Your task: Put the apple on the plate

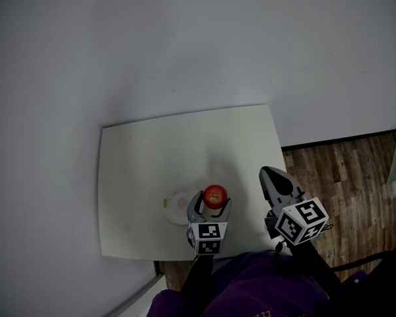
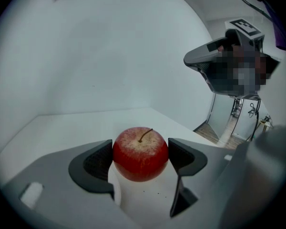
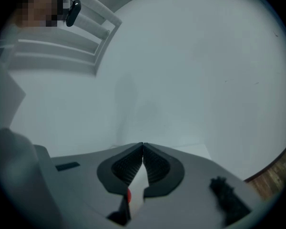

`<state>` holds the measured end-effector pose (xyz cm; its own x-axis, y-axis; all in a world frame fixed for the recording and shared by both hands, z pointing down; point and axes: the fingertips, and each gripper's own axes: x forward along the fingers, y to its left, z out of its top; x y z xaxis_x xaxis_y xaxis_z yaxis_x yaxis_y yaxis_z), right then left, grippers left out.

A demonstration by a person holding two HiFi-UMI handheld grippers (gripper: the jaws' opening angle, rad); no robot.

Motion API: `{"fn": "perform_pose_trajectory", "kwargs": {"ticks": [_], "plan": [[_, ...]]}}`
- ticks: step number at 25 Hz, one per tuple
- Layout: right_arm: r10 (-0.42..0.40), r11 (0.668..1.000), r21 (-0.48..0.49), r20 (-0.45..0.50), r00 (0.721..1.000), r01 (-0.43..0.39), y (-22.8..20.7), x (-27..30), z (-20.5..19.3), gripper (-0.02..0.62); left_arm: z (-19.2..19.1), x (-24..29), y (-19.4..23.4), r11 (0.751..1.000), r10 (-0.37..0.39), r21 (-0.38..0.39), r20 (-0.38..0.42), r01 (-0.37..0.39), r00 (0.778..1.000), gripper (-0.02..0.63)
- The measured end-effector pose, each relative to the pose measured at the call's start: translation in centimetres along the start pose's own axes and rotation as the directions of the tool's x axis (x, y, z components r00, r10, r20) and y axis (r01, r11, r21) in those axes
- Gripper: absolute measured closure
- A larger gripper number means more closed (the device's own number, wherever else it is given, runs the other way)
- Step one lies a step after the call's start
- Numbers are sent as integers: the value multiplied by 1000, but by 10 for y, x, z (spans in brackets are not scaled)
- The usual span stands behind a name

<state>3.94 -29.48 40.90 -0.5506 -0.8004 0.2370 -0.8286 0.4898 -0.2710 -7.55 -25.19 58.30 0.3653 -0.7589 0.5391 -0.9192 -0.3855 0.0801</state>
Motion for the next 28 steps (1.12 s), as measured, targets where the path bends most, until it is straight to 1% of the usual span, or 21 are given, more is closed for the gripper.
{"fn": "perform_pose_trajectory", "kwargs": {"ticks": [7,14,20,28], "plan": [[29,1000,-6,-6,1000,-29,7,5,-4,584,-2,-17,30,995,101,-22,17,-101,995,233],[47,999,-10,-14,999,-47,14,8,-5,584,-10,-32,62,980,191,-57,8,-190,982,233],[48,999,-13,-20,999,-48,16,9,-6,584,-20,-37,80,968,239,-80,-16,-240,971,233],[55,998,-17,-30,998,-56,19,10,-6,584,-35,-41,93,955,274,-99,-53,-278,960,233]]}}
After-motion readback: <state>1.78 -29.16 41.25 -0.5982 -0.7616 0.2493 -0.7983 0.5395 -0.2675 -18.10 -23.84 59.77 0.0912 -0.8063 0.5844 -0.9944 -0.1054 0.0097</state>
